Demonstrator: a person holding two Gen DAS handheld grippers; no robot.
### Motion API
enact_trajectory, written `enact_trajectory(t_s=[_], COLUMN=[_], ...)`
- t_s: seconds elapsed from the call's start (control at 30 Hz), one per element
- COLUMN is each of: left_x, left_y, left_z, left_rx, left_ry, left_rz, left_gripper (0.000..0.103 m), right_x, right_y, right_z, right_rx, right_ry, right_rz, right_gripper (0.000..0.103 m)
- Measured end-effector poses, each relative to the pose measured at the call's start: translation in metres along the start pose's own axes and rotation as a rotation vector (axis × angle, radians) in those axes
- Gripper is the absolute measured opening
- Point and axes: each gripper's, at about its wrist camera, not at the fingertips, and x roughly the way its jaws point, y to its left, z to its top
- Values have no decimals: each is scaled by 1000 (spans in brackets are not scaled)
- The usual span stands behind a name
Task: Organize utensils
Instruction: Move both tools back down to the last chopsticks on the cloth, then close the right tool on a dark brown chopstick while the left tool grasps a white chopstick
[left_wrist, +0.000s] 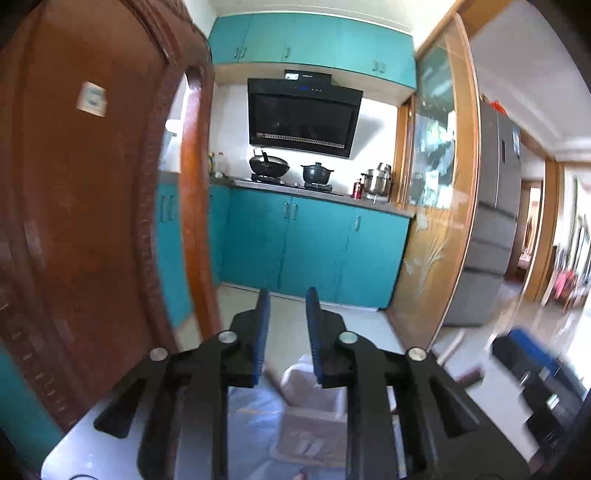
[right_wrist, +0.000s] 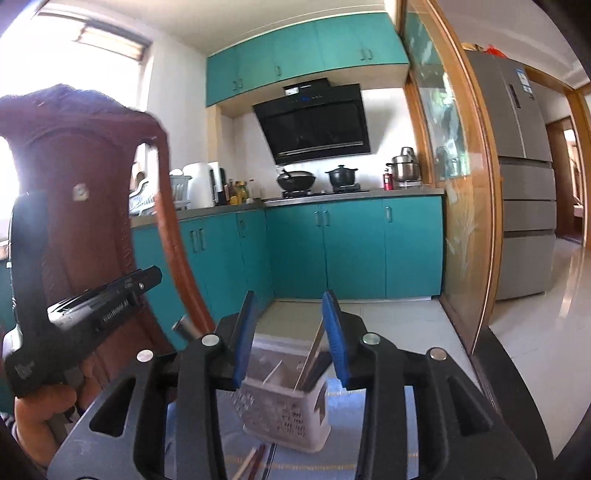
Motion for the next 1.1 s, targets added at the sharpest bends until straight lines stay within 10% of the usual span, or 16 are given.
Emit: enact_trajectory(t_s=[0.4, 1.1], left_x=[1, 5], left_y=[10, -4], left_z=[-79, -118], left_rx=[118, 220], left_ry=[266, 404], left_rz=[24, 12], left_gripper=[29, 40], right_x=[113, 113], right_y=[24, 23], right_z=[-152, -188], right_rx=[37, 16], right_ry=[743, 882], right_rz=[66, -10], right_gripper=[35, 6])
